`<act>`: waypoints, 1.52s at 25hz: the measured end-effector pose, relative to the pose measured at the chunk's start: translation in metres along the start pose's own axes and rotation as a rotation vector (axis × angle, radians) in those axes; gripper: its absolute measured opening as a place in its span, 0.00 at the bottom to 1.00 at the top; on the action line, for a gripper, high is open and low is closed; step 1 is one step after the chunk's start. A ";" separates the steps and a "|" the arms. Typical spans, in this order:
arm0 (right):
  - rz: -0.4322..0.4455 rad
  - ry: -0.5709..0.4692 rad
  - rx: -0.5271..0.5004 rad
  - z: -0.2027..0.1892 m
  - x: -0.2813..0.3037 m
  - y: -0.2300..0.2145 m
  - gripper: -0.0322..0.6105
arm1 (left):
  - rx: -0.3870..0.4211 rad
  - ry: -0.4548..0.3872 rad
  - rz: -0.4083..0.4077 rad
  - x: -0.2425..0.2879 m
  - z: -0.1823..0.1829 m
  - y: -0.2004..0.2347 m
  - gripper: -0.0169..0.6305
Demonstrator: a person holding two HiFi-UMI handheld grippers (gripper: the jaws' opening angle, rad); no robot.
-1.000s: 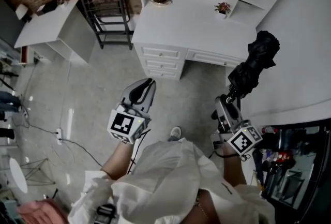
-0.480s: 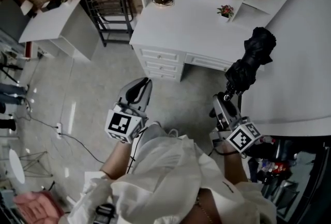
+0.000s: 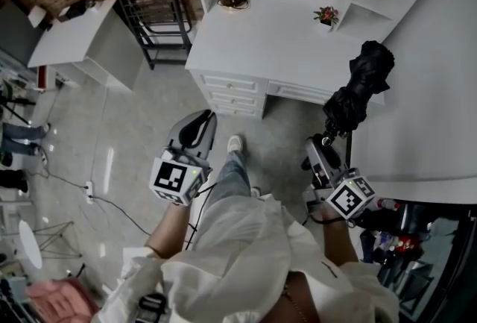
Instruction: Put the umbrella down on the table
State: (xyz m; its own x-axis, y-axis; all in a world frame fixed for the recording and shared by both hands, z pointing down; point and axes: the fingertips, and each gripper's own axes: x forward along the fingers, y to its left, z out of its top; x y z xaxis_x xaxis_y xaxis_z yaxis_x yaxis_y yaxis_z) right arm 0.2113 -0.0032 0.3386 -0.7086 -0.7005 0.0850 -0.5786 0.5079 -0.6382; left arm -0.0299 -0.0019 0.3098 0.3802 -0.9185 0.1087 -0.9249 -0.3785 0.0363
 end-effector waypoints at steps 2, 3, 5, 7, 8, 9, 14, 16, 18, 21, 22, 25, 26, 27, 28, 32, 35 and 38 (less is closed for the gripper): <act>-0.007 -0.002 0.006 0.002 0.006 -0.004 0.30 | -0.008 0.003 -0.005 0.008 -0.001 0.005 0.11; -0.010 -0.006 0.007 0.002 0.009 -0.005 0.30 | -0.004 0.000 -0.009 0.011 -0.001 0.007 0.11; -0.018 -0.015 0.003 0.003 0.014 -0.007 0.31 | 0.000 -0.005 -0.022 0.019 -0.002 0.012 0.11; -0.025 -0.025 -0.012 0.004 0.019 -0.009 0.31 | -0.005 -0.013 -0.034 0.027 -0.005 0.018 0.11; -0.029 -0.030 -0.019 0.005 0.023 -0.010 0.31 | -0.007 -0.017 -0.040 0.031 -0.006 0.021 0.11; -0.032 -0.034 -0.023 0.007 0.028 -0.012 0.31 | -0.003 -0.021 -0.047 0.038 -0.008 0.026 0.11; -0.065 -0.040 -0.020 0.031 0.087 -0.030 0.31 | -0.006 -0.005 -0.083 0.099 -0.006 0.072 0.11; -0.075 -0.044 -0.016 0.040 0.110 -0.034 0.31 | -0.010 -0.005 -0.095 0.119 -0.002 0.091 0.11; -0.081 -0.050 -0.011 0.047 0.131 -0.036 0.31 | -0.008 -0.009 -0.108 0.135 0.002 0.106 0.11; -0.089 -0.044 -0.011 0.052 0.161 -0.041 0.30 | -0.024 -0.004 -0.115 0.155 0.003 0.129 0.11; -0.091 -0.039 -0.012 0.053 0.171 -0.043 0.31 | -0.025 -0.003 -0.117 0.160 0.002 0.136 0.11; -0.094 -0.028 -0.009 0.051 0.198 -0.048 0.31 | -0.042 0.004 -0.121 0.176 -0.002 0.158 0.11; -0.094 -0.025 -0.007 0.050 0.207 -0.049 0.31 | -0.045 0.007 -0.125 0.180 -0.003 0.164 0.11; -0.094 -0.024 -0.007 0.050 0.215 -0.049 0.31 | -0.044 0.007 -0.129 0.184 -0.005 0.171 0.11; -0.094 -0.023 -0.008 0.050 0.223 -0.050 0.31 | -0.041 0.006 -0.133 0.188 -0.006 0.177 0.11; -0.084 -0.013 -0.011 0.050 0.251 -0.053 0.31 | -0.043 0.009 -0.146 0.204 -0.014 0.193 0.11; -0.083 0.003 -0.015 0.052 0.266 -0.061 0.31 | -0.053 0.023 -0.160 0.220 -0.018 0.195 0.11; -0.080 0.011 -0.007 0.054 0.278 -0.069 0.31 | -0.062 0.043 -0.177 0.237 -0.023 0.194 0.11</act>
State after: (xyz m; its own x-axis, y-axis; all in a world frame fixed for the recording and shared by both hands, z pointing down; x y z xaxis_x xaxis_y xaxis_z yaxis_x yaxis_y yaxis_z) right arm 0.0763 -0.2599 0.3645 -0.6645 -0.7334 0.1433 -0.6361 0.4545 -0.6235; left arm -0.1191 -0.2904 0.3659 0.5375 -0.8320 0.1375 -0.8428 -0.5248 0.1193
